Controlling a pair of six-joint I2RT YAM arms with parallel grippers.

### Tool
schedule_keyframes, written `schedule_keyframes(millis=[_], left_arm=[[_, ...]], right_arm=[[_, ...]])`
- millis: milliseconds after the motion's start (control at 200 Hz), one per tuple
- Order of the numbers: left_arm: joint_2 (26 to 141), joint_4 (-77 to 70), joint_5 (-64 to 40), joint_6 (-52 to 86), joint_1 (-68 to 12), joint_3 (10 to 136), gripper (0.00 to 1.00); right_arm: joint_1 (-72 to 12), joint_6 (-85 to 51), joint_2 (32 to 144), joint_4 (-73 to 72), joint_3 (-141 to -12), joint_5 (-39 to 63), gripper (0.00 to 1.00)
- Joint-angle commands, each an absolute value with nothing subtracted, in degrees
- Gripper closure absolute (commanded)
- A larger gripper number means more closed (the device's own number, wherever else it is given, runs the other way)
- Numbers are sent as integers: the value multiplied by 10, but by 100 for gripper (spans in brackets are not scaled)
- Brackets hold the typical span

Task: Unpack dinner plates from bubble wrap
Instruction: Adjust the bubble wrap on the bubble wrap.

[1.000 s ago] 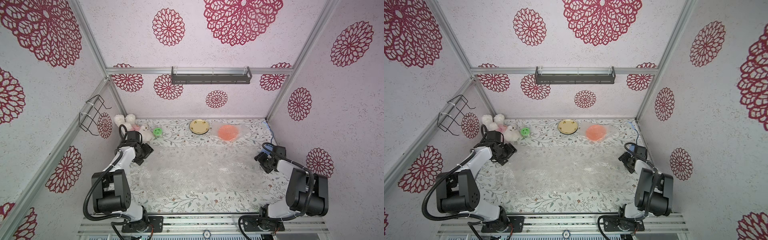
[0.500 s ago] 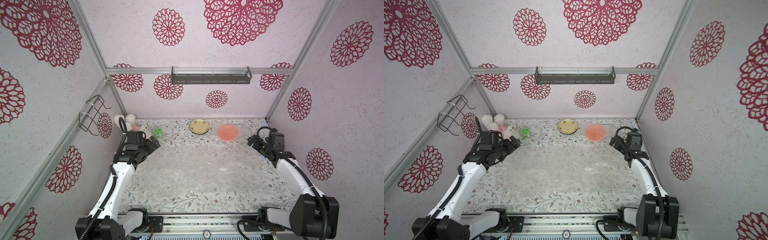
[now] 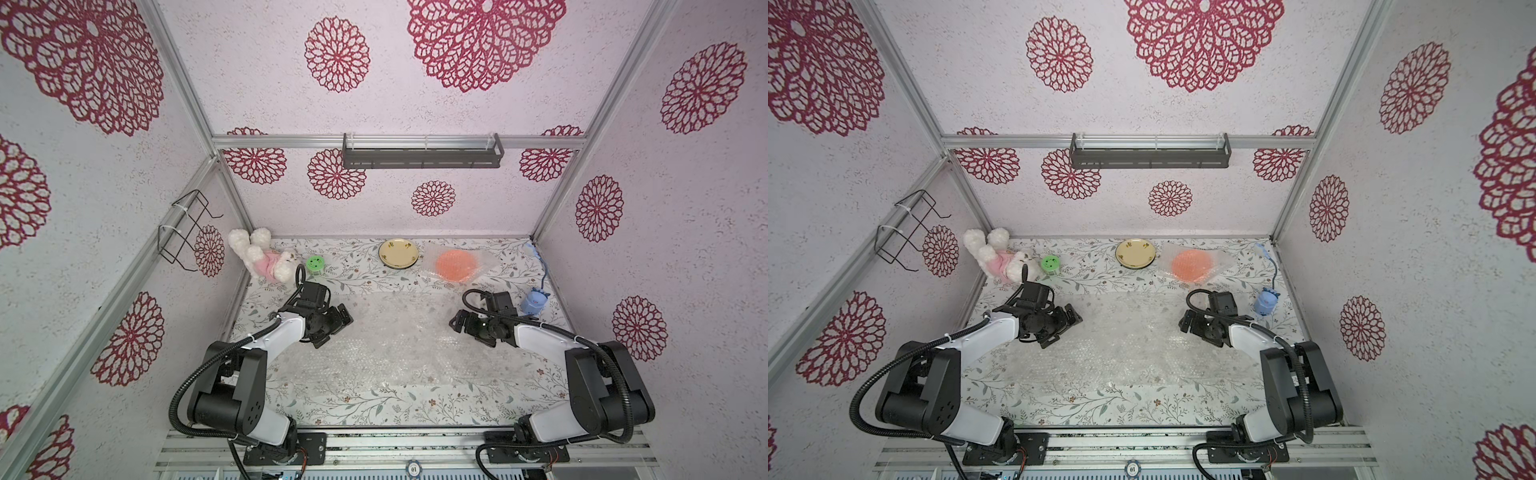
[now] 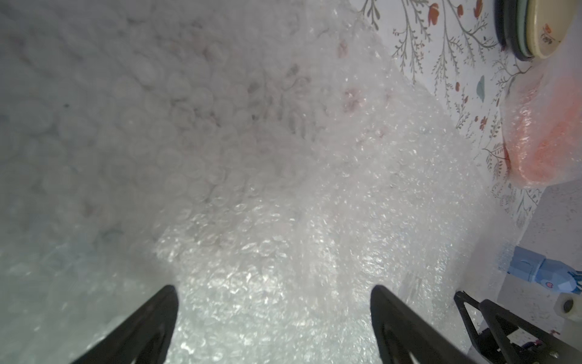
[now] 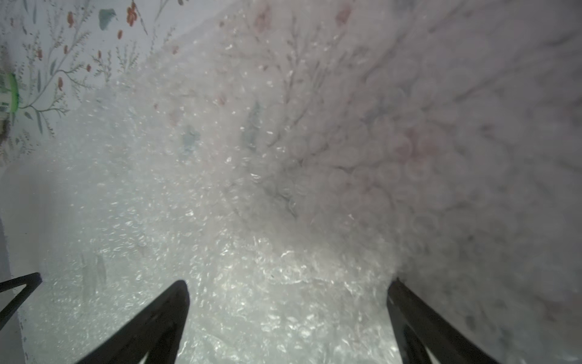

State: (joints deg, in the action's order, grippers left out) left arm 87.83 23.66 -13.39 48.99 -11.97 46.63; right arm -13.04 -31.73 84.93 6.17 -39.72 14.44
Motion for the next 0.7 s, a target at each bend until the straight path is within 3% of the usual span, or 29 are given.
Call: schedule_keyframes(millis=[0, 435, 695], left_arm=[[889, 265, -75, 469, -122, 464, 3], [871, 267, -79, 477, -115, 407, 3], [825, 256, -131, 477, -115, 401, 3]], right_arm=[[-118, -330, 865, 83, -398, 100, 1], [-71, -375, 817, 67, -295, 114, 1], [-54, -379, 715, 85, -261, 105, 1]])
